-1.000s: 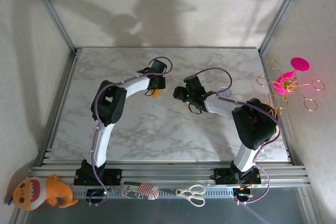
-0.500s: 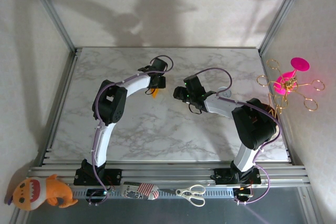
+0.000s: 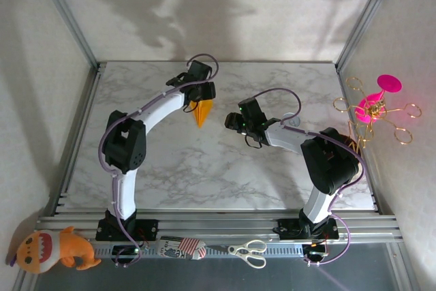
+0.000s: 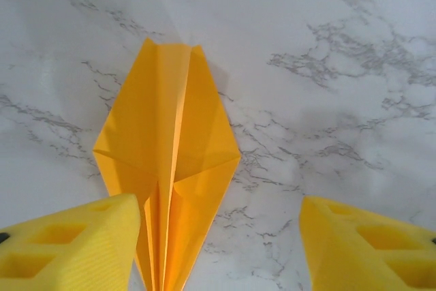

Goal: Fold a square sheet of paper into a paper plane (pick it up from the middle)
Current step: Move the paper plane to the top-center of the table, then reset both arms

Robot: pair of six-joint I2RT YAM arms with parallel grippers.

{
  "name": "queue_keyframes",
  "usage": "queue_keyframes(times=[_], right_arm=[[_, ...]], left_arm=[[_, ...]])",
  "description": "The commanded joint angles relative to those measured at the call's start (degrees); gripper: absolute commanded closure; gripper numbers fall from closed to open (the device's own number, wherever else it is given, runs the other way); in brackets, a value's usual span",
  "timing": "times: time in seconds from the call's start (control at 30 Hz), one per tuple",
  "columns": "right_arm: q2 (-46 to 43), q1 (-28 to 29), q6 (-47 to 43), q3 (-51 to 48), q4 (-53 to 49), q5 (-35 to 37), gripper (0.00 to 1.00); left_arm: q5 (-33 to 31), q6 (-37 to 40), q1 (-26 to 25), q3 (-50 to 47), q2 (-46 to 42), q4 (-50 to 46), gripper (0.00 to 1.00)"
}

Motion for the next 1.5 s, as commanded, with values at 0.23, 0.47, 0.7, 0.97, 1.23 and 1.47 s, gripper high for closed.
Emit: queue_keyframes(times=[0.23,0.47,0.7,0.97,1.23,1.47], right_arm=[[-8.2,-2.1,-10.8,1.8,0.4,11.8,0.13],[-16.5,-2.9,-23.4,-5.1,11.9,26.5,0.01],[-24.5,-5.3,-34.7,-23.4,34.0,33.6,0.01],[-25.1,-10.3,-46.4,-37.0,50.5,31.9,0.01],[-20.6,-14.9,-49.0,-44.2,64.3,23.4,0.01],[-19.2,-20.9,-49.7,-47.4,71.0,12.9,0.01]], left_arm=[[-17.2,-1.0,6.4,-24.6,-31.2,12.9,0.07],[-33.2,1.8,11.1,-50.1,-50.0,32.1,0.01],[-38.7,2.0,17.8,-71.1,-56.4,52.0,0.0],[-29.5,11.9,22.2,-83.2,-52.4,72.5,0.0],[-12.2,17.3,23.2,-92.0,-47.1,93.8,0.0],[-5.4,19.2,23.9,-92.6,-40.8,103.1,0.01]])
